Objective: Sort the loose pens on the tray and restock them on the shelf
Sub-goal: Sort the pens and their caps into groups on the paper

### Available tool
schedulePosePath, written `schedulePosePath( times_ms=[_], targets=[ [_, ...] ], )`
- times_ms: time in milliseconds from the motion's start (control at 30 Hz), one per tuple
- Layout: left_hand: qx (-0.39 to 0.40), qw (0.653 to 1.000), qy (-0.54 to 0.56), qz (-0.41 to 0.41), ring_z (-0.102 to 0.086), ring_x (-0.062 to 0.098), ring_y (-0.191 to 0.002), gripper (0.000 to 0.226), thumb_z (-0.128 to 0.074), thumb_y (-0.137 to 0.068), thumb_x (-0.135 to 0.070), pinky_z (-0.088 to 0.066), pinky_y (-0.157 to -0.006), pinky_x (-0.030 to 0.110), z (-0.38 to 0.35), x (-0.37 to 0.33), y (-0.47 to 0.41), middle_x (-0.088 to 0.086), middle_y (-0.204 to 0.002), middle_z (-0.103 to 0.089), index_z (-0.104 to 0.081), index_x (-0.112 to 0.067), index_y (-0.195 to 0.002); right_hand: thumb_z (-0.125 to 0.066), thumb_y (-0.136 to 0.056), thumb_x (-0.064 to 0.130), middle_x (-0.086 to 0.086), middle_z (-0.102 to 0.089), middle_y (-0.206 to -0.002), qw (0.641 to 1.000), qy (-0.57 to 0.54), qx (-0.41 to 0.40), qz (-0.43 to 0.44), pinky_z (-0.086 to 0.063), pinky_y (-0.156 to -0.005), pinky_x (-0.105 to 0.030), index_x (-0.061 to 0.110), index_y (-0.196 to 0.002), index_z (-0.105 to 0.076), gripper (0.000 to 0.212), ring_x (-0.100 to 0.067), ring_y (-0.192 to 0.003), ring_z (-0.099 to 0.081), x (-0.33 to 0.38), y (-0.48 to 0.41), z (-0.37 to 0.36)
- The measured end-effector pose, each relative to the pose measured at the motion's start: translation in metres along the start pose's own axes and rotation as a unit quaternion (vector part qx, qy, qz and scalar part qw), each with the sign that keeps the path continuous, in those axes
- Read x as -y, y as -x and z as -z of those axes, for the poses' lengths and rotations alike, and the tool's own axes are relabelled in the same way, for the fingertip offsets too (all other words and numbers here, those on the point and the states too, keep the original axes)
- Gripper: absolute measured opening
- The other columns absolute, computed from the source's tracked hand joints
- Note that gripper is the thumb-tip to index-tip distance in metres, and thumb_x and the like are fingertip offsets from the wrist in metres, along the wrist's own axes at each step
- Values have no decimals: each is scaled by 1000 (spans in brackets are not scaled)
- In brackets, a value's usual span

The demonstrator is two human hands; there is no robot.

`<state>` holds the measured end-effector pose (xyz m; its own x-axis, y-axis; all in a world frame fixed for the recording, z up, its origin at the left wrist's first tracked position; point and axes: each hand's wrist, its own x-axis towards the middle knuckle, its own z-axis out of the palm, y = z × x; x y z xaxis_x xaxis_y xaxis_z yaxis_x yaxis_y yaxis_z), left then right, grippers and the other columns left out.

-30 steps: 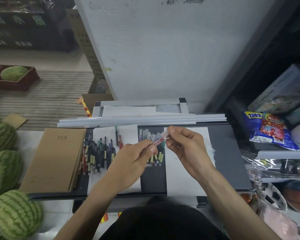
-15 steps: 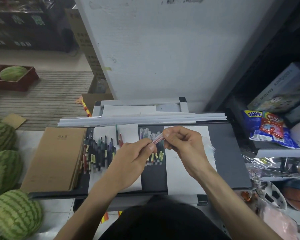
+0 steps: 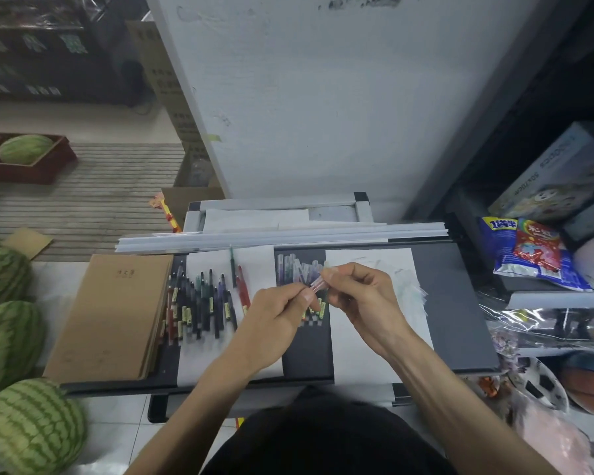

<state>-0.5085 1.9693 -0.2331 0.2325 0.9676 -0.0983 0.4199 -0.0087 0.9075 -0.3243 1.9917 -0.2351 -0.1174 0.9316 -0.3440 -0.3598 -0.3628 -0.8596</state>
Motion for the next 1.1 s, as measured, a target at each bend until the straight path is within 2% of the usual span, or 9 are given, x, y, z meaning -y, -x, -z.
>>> schedulePosePath(
  times_ms=[133,233,367,533,633,767,867,967,1100],
  targets=[
    [21,998,-43,42,-44,9,-53,30,-51,-108,-27,-35,-55,29,-5,2,-7,-12,-56,-52,-74,-25,-90,-71,-94,10,-25,-71,-93,999,36,-19,-13,-49,-66,-26,-15,-95,-70,26,-18,-62,-51,-7,-4,9],
    [48,994,-85,52,-51,12,-62,31,-47,-108,-27,-40,-63,35,-6,3,-12,-7,-71,-60,-73,-17,-94,-72,-95,13,-31,-71,-102,997,61,-40,-28,-52,-69,-28,-10,-100,-73,24,-18,-61,-53,-10,-9,14],
    [87,988,-101,76,-58,21,-70,28,-51,-106,-23,-46,-68,39,-11,16,-20,6,-80,-64,-68,-16,-85,-68,-99,18,-16,-76,-96,991,115,-43,-47,-52,-69,-28,1,-102,-76,19,-22,-66,-59,-18,-17,17],
    [36,977,-134,160,-67,31,-78,30,-58,-102,-25,-54,-78,37,-6,62,-45,14,-79,-72,-72,-3,-87,-67,-100,23,-6,-79,-97,975,182,-83,-99,-49,-71,-30,8,-103,-76,18,-21,-69,-65,-35,-27,30],
    [1,964,-181,195,-69,25,-78,29,-60,-101,-22,-56,-81,34,1,90,-63,11,-80,-73,-73,-4,-83,-65,-99,23,-4,-79,-93,960,234,-108,-111,-51,-71,-31,11,-100,-76,17,-19,-67,-69,-45,-30,46],
    [-33,950,-205,231,-73,29,-94,23,-68,-98,-27,-56,-91,33,3,111,-82,11,-99,-78,-79,-9,-106,-63,-95,27,7,-77,-91,902,405,-120,-92,-57,-78,-30,22,-94,-75,13,-15,-73,-74,-57,-36,72],
    [-37,942,-219,251,-72,28,-81,17,-72,-97,-26,-55,-75,30,-1,118,-92,14,-87,-76,-72,-11,-90,-61,-92,32,9,-74,-105,834,529,-123,-95,-55,-88,-35,26,-107,-72,20,-17,-94,-69,-64,-39,90],
    [-50,935,-235,261,-61,23,-69,20,-72,-96,-25,-45,-64,27,-5,120,-97,12,-81,-69,-62,-13,-85,-56,-92,31,8,-71,-108,779,605,-133,-96,-56,-86,-36,25,-115,-68,27,-19,-98,-66,-65,-40,103],
    [-79,940,-205,262,-63,23,-80,25,-75,-95,-28,-46,-73,29,-10,126,-100,7,-93,-69,-69,-9,-112,-52,-94,22,3,-72,-109,744,645,-148,-90,-53,-78,-32,18,-122,-65,31,-21,-98,-66,-62,-44,115]
  ],
)
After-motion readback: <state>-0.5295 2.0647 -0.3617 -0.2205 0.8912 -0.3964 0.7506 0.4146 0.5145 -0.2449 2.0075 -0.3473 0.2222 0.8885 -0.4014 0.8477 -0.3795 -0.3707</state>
